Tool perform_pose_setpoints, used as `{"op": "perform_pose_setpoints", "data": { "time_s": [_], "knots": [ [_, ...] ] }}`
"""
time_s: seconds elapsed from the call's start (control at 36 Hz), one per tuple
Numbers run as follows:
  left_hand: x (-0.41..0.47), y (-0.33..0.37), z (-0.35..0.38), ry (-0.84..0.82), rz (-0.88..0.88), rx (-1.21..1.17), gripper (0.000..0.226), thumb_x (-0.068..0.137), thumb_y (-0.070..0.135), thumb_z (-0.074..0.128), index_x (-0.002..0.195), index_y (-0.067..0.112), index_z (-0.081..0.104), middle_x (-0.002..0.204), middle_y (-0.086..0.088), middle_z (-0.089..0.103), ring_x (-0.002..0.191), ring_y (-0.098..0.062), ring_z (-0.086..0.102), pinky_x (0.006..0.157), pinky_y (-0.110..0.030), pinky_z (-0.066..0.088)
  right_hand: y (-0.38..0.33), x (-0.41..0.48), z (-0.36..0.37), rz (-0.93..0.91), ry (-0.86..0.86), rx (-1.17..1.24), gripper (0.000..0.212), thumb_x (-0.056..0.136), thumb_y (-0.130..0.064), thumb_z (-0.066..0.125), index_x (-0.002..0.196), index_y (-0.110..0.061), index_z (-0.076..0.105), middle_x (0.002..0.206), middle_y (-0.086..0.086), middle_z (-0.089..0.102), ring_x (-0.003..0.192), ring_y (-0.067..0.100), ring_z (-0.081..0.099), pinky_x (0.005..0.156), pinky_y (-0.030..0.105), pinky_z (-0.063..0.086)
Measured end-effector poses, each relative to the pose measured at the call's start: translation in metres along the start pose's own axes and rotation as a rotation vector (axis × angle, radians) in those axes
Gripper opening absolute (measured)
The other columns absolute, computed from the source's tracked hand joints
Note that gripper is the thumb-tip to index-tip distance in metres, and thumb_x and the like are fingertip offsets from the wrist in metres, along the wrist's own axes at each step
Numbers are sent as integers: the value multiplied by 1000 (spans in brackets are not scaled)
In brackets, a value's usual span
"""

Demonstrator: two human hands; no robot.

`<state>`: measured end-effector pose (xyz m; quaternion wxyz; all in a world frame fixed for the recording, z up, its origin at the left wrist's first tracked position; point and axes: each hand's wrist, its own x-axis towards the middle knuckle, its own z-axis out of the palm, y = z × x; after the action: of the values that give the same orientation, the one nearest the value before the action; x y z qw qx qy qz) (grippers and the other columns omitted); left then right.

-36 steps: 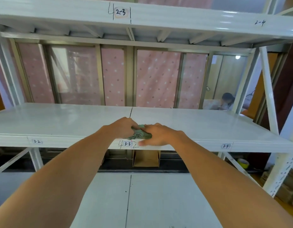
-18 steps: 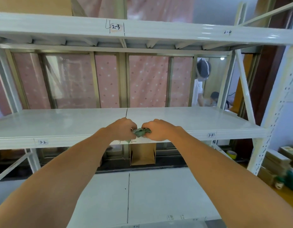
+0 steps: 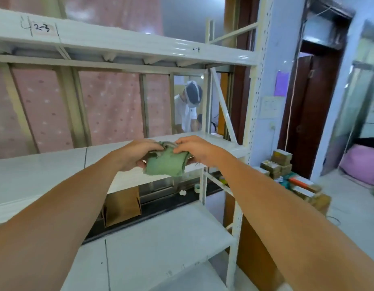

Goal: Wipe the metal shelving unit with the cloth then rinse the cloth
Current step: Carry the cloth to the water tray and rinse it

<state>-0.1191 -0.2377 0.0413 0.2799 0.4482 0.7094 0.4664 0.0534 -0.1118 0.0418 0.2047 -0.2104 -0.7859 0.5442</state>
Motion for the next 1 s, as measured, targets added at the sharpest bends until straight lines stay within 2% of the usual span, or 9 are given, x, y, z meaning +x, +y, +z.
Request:
{"op": "perform_pose_setpoints", "data": {
  "time_s": [0.14, 0.22, 0.31, 0.47, 0.56, 0.69, 0.78, 0.89, 1.0],
  "knots": [
    [29, 35, 71, -262, 115, -223, 43, 80, 41, 76, 117, 19, 70, 109, -6, 74, 97, -19, 69, 79, -33, 57, 21, -36, -70, 62, 251, 142, 16, 90, -18, 72, 105, -12, 73, 100, 10, 75, 98, 25, 72, 85, 43, 60],
    [45, 55, 119, -391, 171, -221, 28, 84, 25, 76, 110, 17, 69, 95, -1, 72, 83, -12, 71, 63, -26, 57, 36, -64, -112, 103, 387, 127, 21, 91, -23, 71, 109, -15, 73, 100, 6, 74, 94, 22, 72, 77, 40, 61],
    [62, 70, 170, -471, 208, -170, 36, 81, 18, 80, 115, 14, 67, 94, -2, 72, 86, -15, 70, 63, -27, 56, 57, -91, -154, 141, 516, 65, 22, 88, -28, 74, 107, -17, 74, 105, 9, 74, 99, 26, 71, 79, 41, 60],
    [90, 106, 282, -374, 244, -222, 29, 89, 29, 74, 106, 7, 71, 94, -5, 71, 86, -18, 67, 62, -29, 56, 89, -159, -238, 160, 615, 121, 29, 86, -16, 77, 112, -6, 70, 108, 14, 73, 99, 30, 72, 80, 45, 61],
    [104, 126, 326, -376, 214, -294, 25, 94, 31, 66, 107, 10, 73, 99, -8, 72, 89, -22, 68, 76, -40, 60, 97, -186, -269, 170, 673, 183, 26, 87, -12, 77, 111, -8, 69, 104, 11, 75, 95, 26, 74, 71, 37, 60],
    [126, 163, 408, -421, 141, -417, 26, 98, 30, 61, 109, 10, 71, 86, -4, 71, 70, -17, 67, 53, -25, 54, 118, -222, -331, 192, 811, 257, 24, 91, -14, 72, 114, -8, 66, 107, 11, 73, 93, 26, 73, 68, 38, 60],
    [135, 171, 457, -474, 58, -481, 27, 97, 36, 61, 104, 11, 70, 87, -6, 73, 74, -22, 71, 70, -37, 61, 136, -235, -359, 224, 902, 266, 25, 95, -15, 67, 118, -8, 63, 113, 11, 69, 100, 28, 69, 68, 44, 61],
    [141, 169, 515, -579, 8, -517, 45, 85, 53, 69, 104, 12, 71, 97, -10, 77, 88, -27, 75, 74, -41, 61, 165, -248, -387, 283, 984, 217, 25, 98, -15, 61, 122, -9, 61, 114, 12, 68, 99, 28, 67, 61, 41, 60],
    [158, 165, 560, -704, 98, -484, 56, 67, 28, 90, 117, 16, 68, 117, -12, 71, 103, -30, 71, 86, -53, 58, 193, -260, -420, 287, 1108, 243, 25, 98, -20, 62, 122, -13, 60, 116, 10, 67, 103, 26, 66, 64, 41, 60]
  ]
}}
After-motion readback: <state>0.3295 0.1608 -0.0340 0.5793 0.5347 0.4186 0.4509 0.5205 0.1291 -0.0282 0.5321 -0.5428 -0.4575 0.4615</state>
